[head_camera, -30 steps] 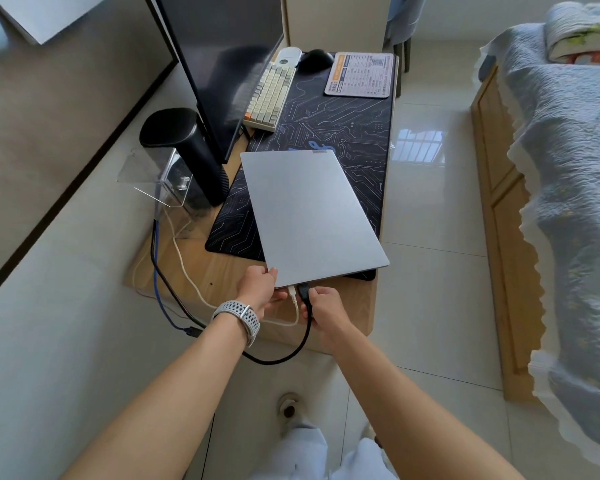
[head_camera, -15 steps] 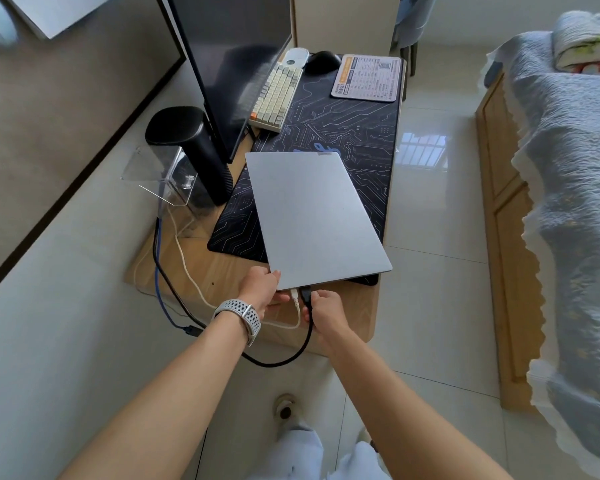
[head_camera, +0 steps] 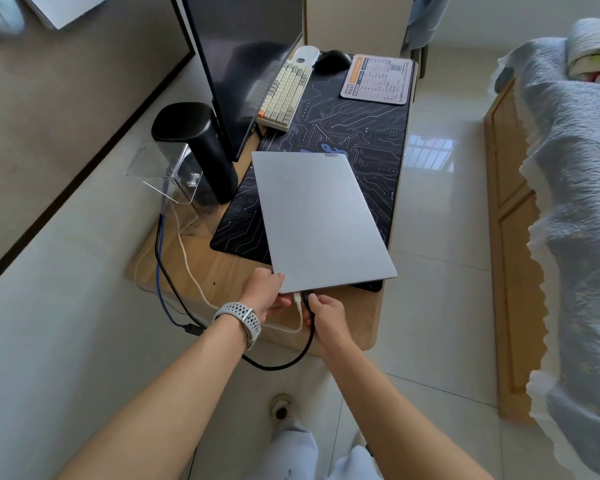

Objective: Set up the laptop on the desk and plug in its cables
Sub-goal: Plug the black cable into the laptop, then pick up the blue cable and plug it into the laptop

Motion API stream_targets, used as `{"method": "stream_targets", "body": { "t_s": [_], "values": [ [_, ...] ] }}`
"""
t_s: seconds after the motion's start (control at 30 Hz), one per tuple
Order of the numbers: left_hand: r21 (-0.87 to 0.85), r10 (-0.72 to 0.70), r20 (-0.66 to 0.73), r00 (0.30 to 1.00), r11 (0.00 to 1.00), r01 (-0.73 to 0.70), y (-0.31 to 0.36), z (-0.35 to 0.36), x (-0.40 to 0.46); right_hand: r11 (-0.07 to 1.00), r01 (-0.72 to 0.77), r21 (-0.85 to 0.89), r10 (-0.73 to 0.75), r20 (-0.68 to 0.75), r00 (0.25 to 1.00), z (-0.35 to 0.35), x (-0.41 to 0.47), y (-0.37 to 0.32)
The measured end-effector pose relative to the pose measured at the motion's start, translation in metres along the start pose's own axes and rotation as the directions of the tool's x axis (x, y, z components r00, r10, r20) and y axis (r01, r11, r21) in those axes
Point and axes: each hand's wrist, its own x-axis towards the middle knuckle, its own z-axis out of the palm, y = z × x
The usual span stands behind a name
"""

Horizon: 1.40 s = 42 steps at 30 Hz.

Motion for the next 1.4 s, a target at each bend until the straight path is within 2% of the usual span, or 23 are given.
{"method": "stream_targets", "body": {
  "t_s": [0.4,0.57,0.73,0.83,0.9,0.97,1.03,1.07,1.1,1.2,1.23,1.33,1.4],
  "values": [
    [0.053,-0.029,0.04,0.999,0.998,0.027,0.004,-0.003,0.002,0.993,-0.111,-0.045,0.107,-0.085,0.991,0.006,0.012,-0.013],
    [0.047,-0.035,0.049,0.998,0.998,0.032,0.006,-0.004,0.003,0.992,-0.107,-0.07,0.104,-0.044,0.994,0.003,0.014,-0.013],
    [-0.003,-0.093,0.114,0.989,0.996,0.094,0.011,-0.009,-0.001,0.993,-0.028,-0.117,0.032,0.039,0.999,-0.006,0.008,-0.012],
    [-0.027,-0.125,0.155,0.98,0.991,0.13,0.012,-0.015,-0.003,0.963,0.027,-0.269,-0.005,0.081,0.997,-0.014,0.011,-0.014],
    [-0.022,-0.138,0.188,0.972,0.989,0.144,0.013,-0.019,-0.004,0.87,0.089,-0.484,-0.055,0.085,0.995,-0.018,0.016,-0.022],
    [-0.004,-0.149,0.214,0.965,0.988,0.153,0.014,-0.026,-0.005,0.653,0.152,-0.742,-0.108,0.107,0.988,-0.023,0.02,-0.035],
    [0.024,-0.146,0.224,0.964,0.989,0.145,0.014,-0.034,-0.007,0.457,0.157,-0.876,-0.171,0.087,0.981,-0.026,0.022,-0.052],
    [0.027,-0.139,0.218,0.966,0.99,0.136,0.014,-0.038,-0.008,0.421,0.158,-0.893,-0.206,0.075,0.976,-0.025,0.021,-0.061],
    [0.022,-0.124,0.205,0.971,0.992,0.122,0.014,-0.043,-0.009,0.427,0.172,-0.888,-0.225,0.079,0.971,-0.023,0.021,-0.07],
    [0.007,-0.069,0.158,0.985,0.998,0.069,0.016,-0.062,-0.014,0.625,0.343,-0.701,-0.3,0.19,0.935,-0.007,0.016,-0.096],
    [0.013,-0.046,0.148,0.988,0.999,0.044,0.017,-0.071,-0.017,0.659,0.413,-0.629,-0.358,0.22,0.907,-0.001,0.013,-0.102],
    [0.019,0.051,0.075,0.996,0.998,-0.053,0.013,-0.107,-0.028,0.678,0.552,-0.485,-0.469,0.293,0.833,0.014,0.006,-0.112],
    [0.026,0.093,-0.071,0.993,0.995,-0.092,0.003,-0.135,-0.036,0.704,0.568,-0.426,-0.462,0.331,0.822,0.025,0.003,-0.114]
  ]
}}
